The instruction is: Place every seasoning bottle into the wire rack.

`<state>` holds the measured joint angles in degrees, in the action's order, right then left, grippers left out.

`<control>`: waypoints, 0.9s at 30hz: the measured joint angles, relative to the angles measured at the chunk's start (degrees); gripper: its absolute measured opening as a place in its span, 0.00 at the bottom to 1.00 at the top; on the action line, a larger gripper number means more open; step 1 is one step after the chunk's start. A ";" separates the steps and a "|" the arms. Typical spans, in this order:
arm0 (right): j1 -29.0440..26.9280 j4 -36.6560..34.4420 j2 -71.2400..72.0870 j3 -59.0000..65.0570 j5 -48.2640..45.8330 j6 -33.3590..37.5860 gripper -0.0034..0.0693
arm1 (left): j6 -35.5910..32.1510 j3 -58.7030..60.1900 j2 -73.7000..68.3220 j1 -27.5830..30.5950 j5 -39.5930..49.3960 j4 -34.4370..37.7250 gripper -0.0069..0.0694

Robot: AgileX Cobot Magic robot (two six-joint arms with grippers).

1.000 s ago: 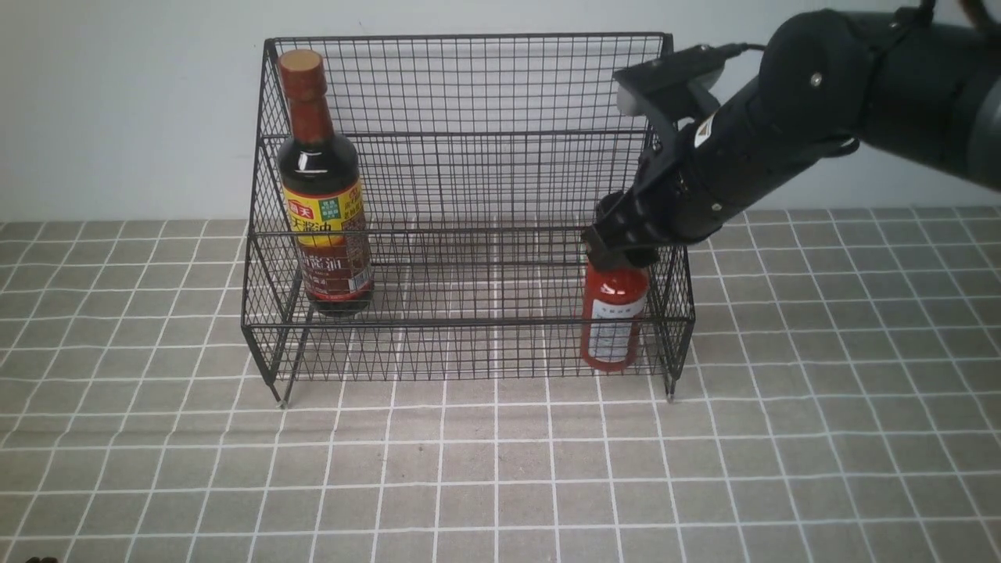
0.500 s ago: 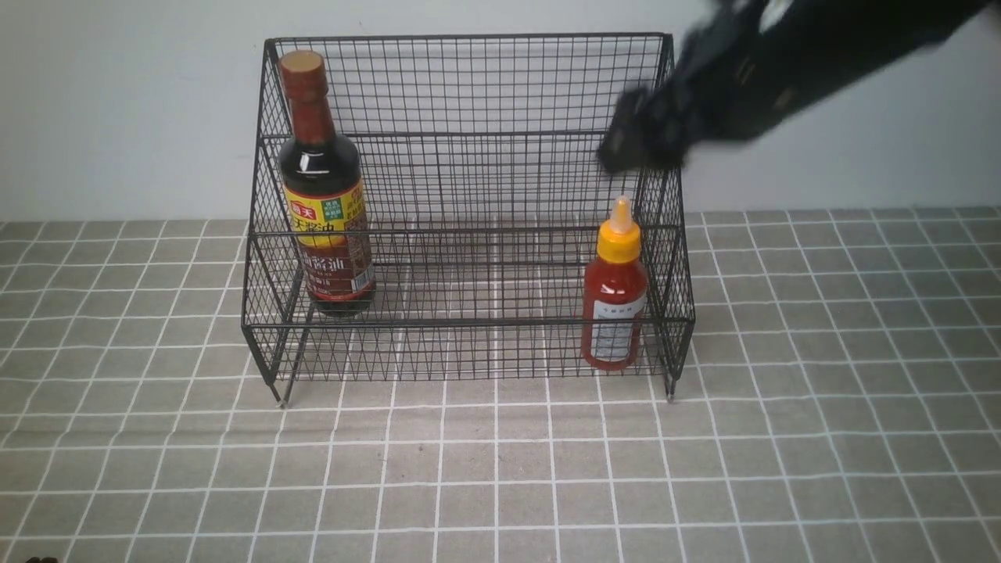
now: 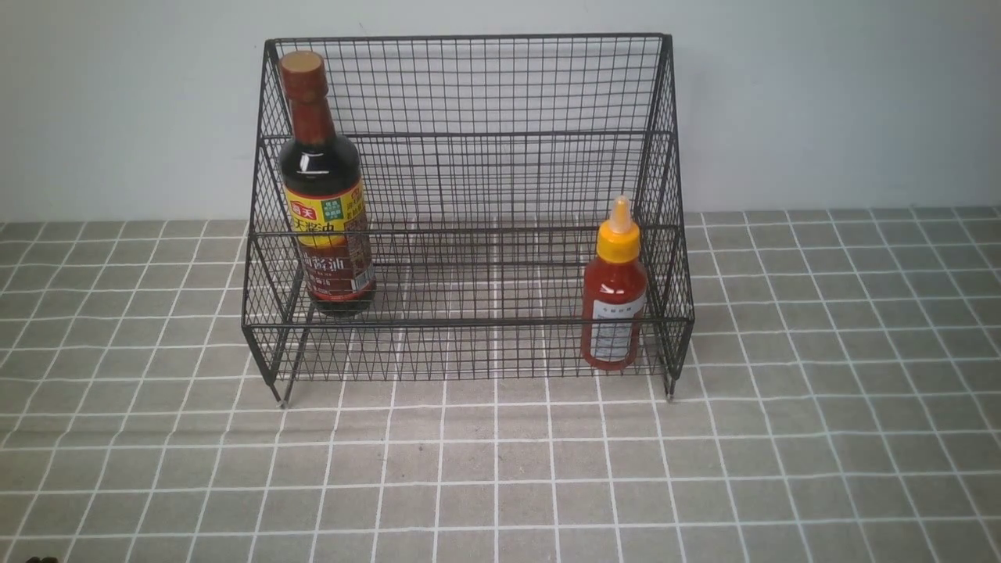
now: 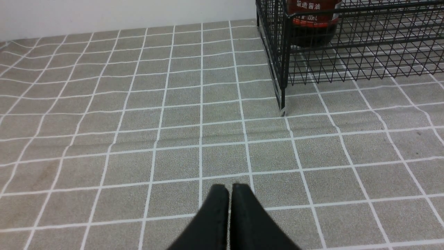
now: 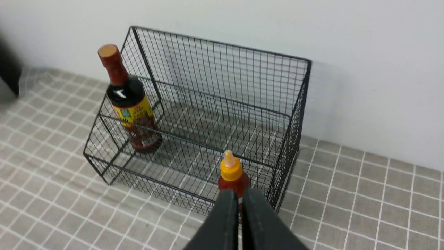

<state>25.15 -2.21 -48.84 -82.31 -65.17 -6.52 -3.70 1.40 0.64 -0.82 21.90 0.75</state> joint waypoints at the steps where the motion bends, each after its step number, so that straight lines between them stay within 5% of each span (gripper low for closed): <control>1: 0.00 0.28 3.14 3.46 2.42 -0.21 0.03 | 0.00 0.00 0.00 0.00 0.00 0.00 0.08; 10: 0.00 0.81 34.08 42.73 37.22 -6.81 0.03 | 0.00 0.00 0.00 0.00 0.00 0.00 0.08; 15: 0.00 0.93 39.96 57.31 50.49 -7.58 0.03 | 0.00 0.00 0.00 0.00 0.00 0.00 0.08; 27: 0.00 7.88 40.95 71.90 62.97 -4.75 0.03 | 0.00 0.00 0.00 0.00 0.00 0.00 0.08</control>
<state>25.15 5.67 -7.90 -10.41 -2.19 -11.27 -3.70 1.40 0.64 -0.82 21.90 0.75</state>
